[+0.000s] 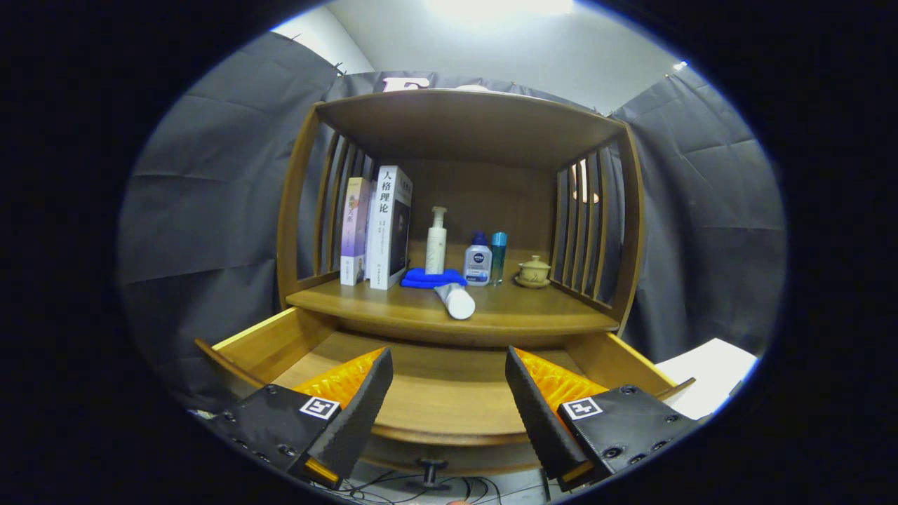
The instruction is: Pull open the drawer, take out the items inside it, and place them on the countertop above the cabinet.
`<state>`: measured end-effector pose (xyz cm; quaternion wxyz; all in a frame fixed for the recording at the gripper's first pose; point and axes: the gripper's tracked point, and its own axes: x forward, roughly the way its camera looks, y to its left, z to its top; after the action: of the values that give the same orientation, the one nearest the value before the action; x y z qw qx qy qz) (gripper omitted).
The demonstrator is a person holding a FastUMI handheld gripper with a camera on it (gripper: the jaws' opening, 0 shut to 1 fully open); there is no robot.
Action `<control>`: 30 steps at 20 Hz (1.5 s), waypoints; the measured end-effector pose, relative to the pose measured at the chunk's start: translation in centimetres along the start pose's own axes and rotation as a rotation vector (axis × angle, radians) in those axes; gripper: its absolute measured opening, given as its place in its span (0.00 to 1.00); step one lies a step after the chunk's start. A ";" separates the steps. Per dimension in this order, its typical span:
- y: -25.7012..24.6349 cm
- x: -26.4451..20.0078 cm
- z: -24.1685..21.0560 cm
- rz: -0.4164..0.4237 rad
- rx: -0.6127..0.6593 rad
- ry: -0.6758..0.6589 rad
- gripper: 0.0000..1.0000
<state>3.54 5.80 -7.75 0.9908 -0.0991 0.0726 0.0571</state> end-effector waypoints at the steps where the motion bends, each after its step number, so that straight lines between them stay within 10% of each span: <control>1: 0.1 -0.6 -0.5 0.000 -0.002 -0.005 0.99; 30: 1.1 -2.7 -9.4 -0.058 0.006 0.094 0.99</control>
<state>-0.54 4.72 -16.66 0.9878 -0.1006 0.1162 0.0232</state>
